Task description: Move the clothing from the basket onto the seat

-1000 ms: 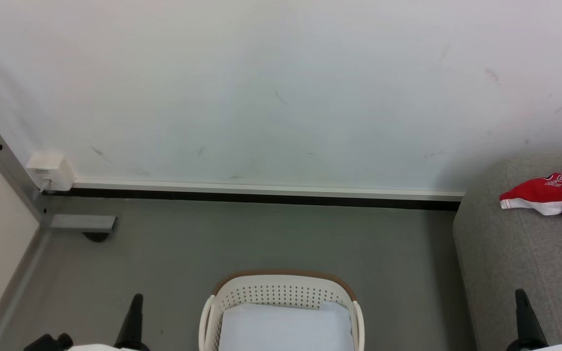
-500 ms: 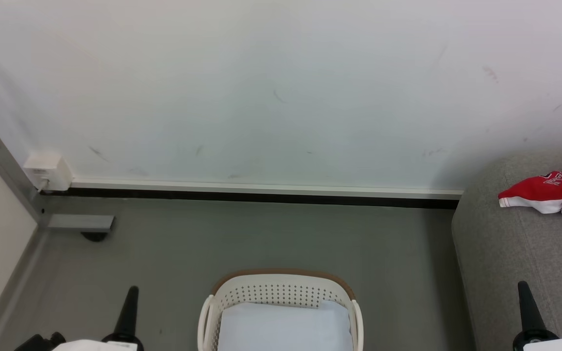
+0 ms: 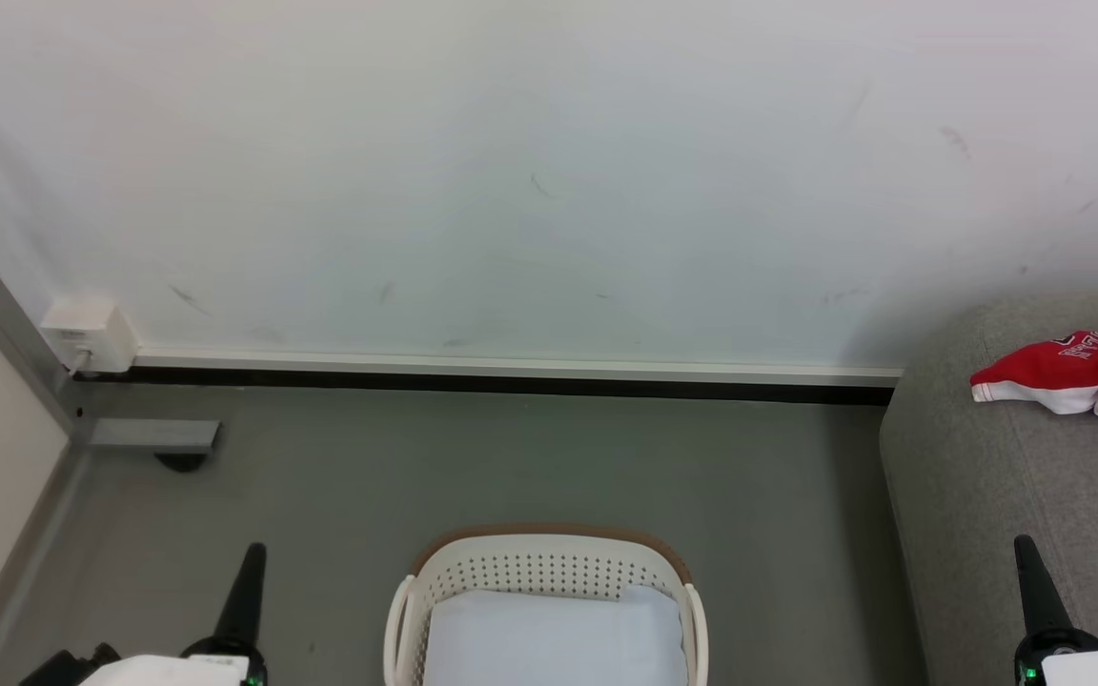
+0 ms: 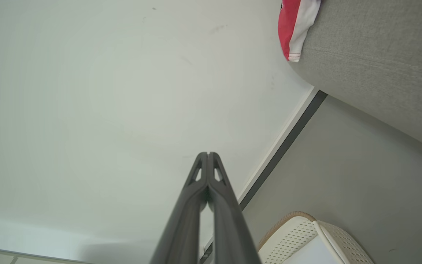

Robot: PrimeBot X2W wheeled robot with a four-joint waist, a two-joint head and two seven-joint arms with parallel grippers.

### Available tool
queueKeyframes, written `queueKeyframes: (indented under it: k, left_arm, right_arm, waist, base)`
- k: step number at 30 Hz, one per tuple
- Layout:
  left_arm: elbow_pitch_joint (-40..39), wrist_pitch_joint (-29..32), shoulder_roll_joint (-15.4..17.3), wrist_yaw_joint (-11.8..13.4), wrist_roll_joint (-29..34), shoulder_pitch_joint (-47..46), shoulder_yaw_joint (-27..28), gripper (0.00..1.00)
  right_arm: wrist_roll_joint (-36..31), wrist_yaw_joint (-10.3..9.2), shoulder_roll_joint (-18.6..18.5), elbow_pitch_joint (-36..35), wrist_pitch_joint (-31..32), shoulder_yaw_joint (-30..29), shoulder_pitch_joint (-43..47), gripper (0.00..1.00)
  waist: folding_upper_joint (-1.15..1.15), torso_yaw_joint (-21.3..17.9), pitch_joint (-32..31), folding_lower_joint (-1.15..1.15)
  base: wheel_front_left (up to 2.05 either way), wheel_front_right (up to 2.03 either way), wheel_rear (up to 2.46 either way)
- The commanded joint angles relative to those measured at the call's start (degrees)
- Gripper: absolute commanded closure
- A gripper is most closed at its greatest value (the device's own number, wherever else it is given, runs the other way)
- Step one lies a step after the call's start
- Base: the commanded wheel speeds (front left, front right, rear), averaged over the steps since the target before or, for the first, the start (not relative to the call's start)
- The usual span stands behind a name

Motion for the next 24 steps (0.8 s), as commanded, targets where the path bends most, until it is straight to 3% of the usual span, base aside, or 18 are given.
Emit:
queueKeyframes:
  k: [1, 24]
  left_arm:
    - [-0.65, 0.48, 0.10, -0.47, -1.45, -0.99, 0.49, 1.00]
    - [-1.74, 3.17, -0.19, -1.12, -11.35, -1.66, 2.12, 1.00]
  right_arm:
    - [1.58, -0.08, -0.59, -0.65, 0.41, -0.20, -0.87, 1.00]
    - [11.33, -0.10, -0.65, -1.65, 3.21, -0.89, -1.75, 1.00]
  waist:
    - [0.00, -0.03, 0.02, 0.00]
    - [0.00, -0.45, 0.33, 0.00]
  base:
    - [0.00, 0.00, 0.00]
    - [0.00, 0.00, 0.00]
